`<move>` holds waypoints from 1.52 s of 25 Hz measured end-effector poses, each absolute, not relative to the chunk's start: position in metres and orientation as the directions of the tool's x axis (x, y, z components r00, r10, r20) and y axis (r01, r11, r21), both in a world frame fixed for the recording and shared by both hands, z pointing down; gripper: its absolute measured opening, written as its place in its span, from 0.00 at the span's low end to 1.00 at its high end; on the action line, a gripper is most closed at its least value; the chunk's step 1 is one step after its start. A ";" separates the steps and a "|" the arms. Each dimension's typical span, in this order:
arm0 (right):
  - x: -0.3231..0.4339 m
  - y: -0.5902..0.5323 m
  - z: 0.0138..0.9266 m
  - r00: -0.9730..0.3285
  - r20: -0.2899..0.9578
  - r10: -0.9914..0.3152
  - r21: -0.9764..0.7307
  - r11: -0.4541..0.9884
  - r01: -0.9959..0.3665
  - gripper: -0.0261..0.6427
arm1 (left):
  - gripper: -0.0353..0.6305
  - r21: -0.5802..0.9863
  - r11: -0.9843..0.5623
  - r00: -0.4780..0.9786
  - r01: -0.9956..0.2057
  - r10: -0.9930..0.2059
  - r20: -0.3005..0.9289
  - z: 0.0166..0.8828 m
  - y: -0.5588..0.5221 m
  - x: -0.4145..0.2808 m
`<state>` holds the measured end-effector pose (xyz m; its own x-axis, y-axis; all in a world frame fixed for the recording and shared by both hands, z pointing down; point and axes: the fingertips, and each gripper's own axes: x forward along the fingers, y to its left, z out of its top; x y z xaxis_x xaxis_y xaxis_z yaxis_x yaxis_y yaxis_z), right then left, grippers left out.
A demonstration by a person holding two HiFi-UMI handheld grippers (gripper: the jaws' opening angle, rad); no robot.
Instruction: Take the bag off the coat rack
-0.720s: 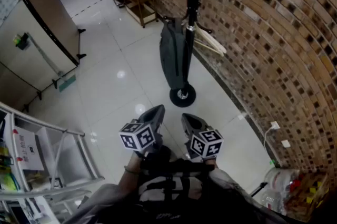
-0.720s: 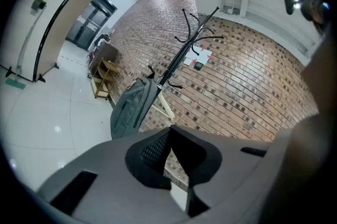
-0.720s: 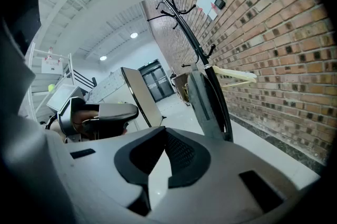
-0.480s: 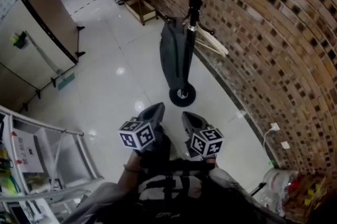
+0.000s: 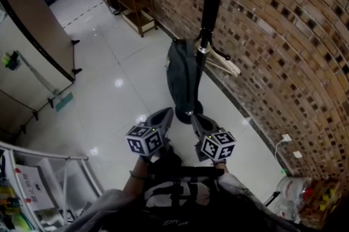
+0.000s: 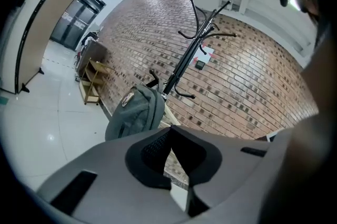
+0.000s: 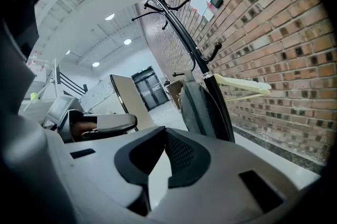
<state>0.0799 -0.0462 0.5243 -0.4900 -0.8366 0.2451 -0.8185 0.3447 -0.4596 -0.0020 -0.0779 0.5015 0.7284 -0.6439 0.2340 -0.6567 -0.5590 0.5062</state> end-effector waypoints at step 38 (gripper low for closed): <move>0.113 -0.301 0.462 -0.477 0.298 -0.827 -0.269 0.407 -0.873 0.32 | 0.06 0.570 -0.509 0.700 -0.645 -0.693 0.173 0.493 -0.233 -0.025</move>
